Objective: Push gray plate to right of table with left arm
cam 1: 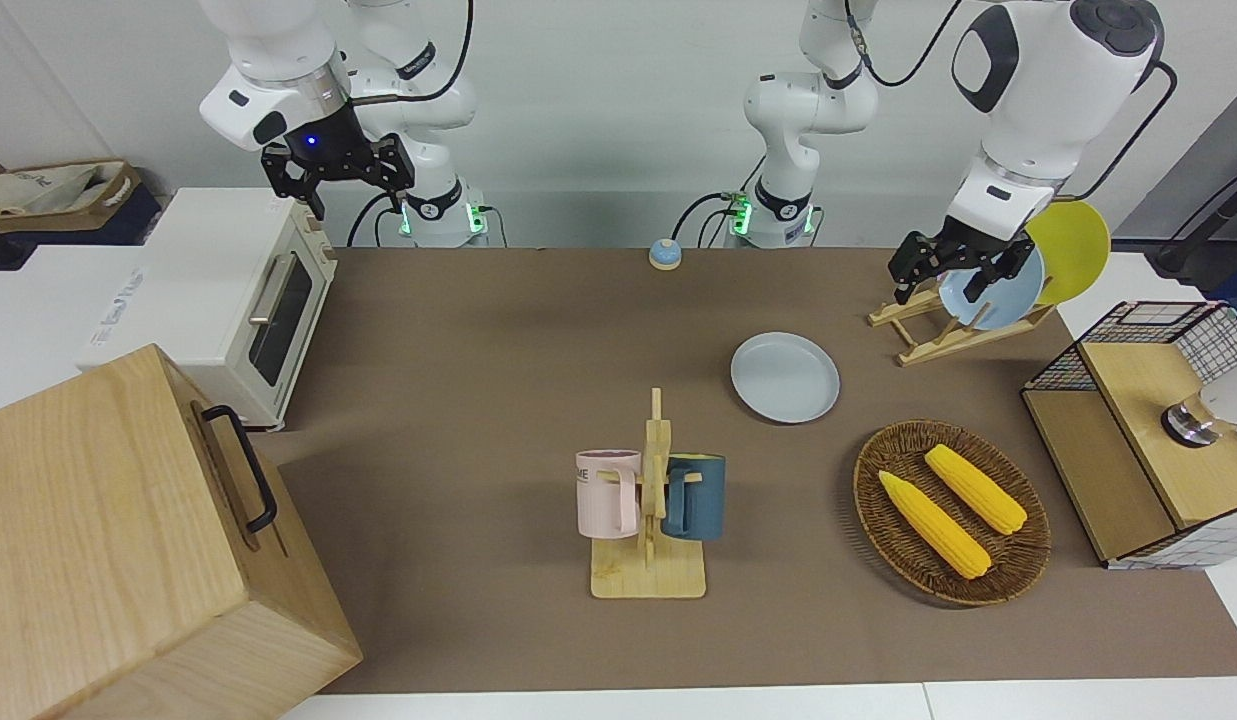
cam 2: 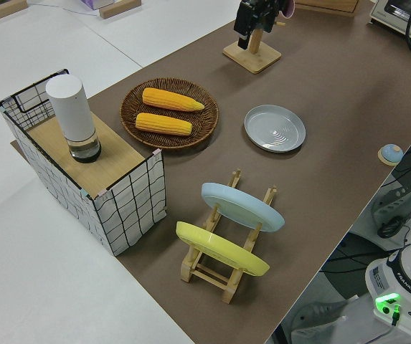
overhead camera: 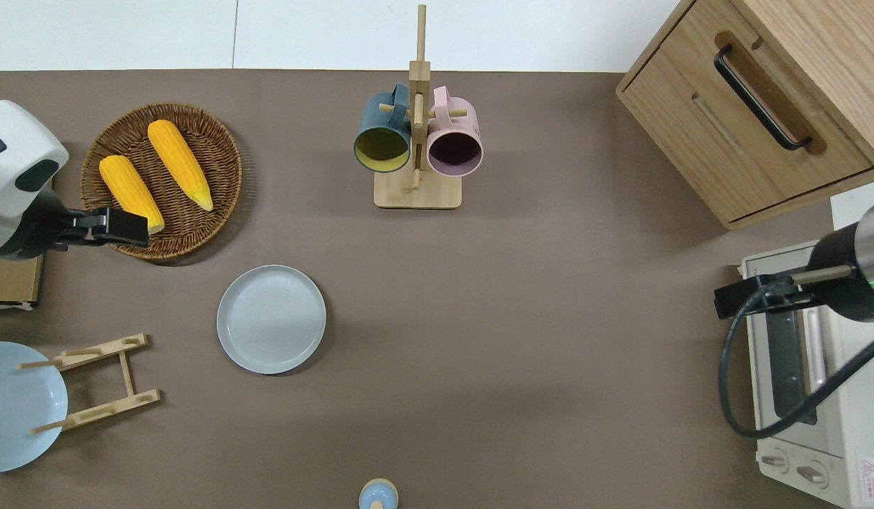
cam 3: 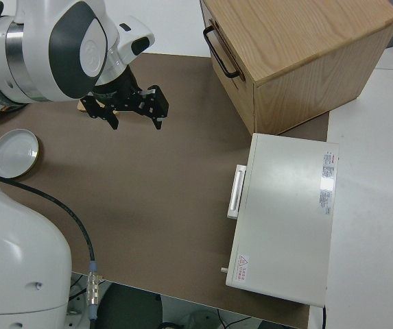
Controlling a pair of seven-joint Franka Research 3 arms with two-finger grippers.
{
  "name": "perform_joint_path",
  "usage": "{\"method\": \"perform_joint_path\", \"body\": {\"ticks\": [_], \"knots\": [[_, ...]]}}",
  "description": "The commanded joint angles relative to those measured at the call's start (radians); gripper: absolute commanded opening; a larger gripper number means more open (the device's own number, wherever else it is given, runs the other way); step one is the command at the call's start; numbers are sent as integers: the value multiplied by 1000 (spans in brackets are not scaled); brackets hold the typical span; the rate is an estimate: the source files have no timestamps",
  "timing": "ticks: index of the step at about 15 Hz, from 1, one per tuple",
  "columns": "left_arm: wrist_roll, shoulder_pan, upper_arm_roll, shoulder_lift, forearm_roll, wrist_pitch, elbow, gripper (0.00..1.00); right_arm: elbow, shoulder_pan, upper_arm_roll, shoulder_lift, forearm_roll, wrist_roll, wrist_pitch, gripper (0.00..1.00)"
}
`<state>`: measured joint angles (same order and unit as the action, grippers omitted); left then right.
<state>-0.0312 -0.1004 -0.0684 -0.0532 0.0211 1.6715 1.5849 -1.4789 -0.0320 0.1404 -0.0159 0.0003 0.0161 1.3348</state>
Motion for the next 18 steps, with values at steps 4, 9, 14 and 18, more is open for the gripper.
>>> {"method": "perform_joint_path", "body": {"ticks": [4,9,14,18], "knots": [[0,-5,-13,4,30,-18,-13,998,9,-19,16,-2,4,13,-16,983],[-6,-5,-11,4,30,-39,12,998,9,-19,16,-2,4,12,-16,983],[-6,-5,-13,9,33,-32,72,998,9,-19,16,-2,4,13,-16,983],[-4,-5,-13,35,45,31,160,998,9,-19,16,-2,4,13,-16,983]]}}
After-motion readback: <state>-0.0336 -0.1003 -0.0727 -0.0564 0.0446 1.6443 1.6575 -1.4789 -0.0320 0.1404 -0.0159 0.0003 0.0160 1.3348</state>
